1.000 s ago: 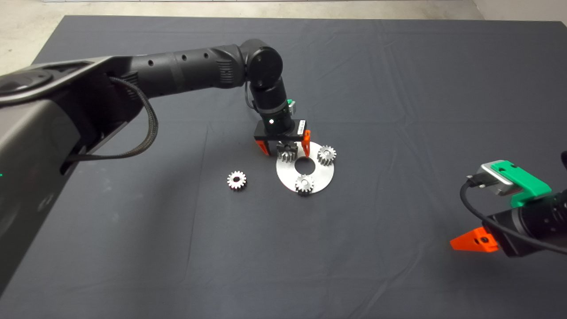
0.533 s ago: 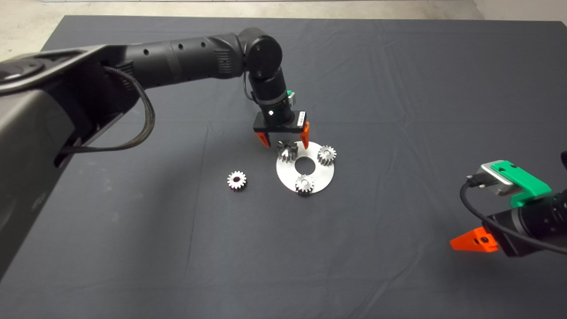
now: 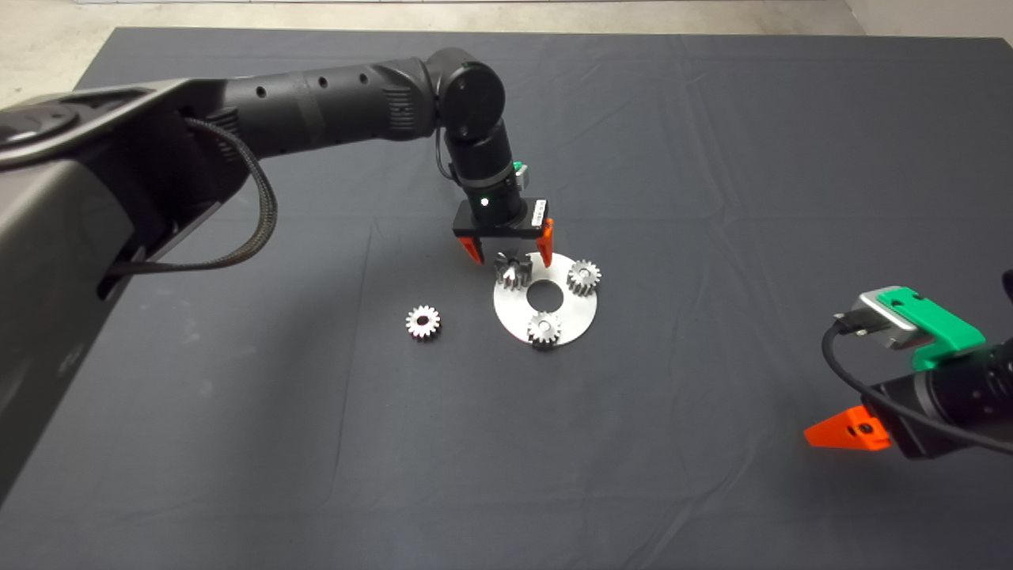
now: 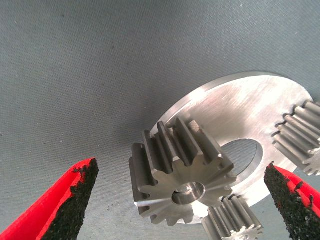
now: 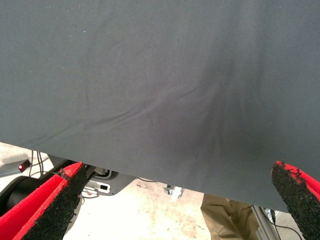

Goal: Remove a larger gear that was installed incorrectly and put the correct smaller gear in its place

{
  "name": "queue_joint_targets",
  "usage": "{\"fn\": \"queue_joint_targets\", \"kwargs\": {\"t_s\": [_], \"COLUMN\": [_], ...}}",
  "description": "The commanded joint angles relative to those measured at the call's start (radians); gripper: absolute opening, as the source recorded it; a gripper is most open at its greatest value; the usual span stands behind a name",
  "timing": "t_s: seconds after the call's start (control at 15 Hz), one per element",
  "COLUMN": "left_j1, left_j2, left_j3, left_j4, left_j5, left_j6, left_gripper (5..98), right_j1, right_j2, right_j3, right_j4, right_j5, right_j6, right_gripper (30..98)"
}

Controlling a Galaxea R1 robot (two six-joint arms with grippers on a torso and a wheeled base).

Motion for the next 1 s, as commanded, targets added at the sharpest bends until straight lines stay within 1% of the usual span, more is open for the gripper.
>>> {"fn": "queue_joint_targets", "kwargs": {"t_s": [0.0, 0.93], "left_j1": [-0.021, -0.015], "left_j2": [0.003, 0.003], "left_j3": [0.006, -0.002], "left_j4": [-0.005, -0.005], "left_j5": [0.005, 0.003], "left_j6": [-0.001, -0.003], "left_gripper": [84.7, 84.7], "right_j1": [0.018, 0.023], "right_j2": [-0.005, -0.006], "right_j3": [0.001, 0.001], "right_j4": [0.027, 0.027], "right_j5": [0.0, 0.0], "right_j6": [-0.001, -0.001], "right_gripper": [97.8, 97.8]}}
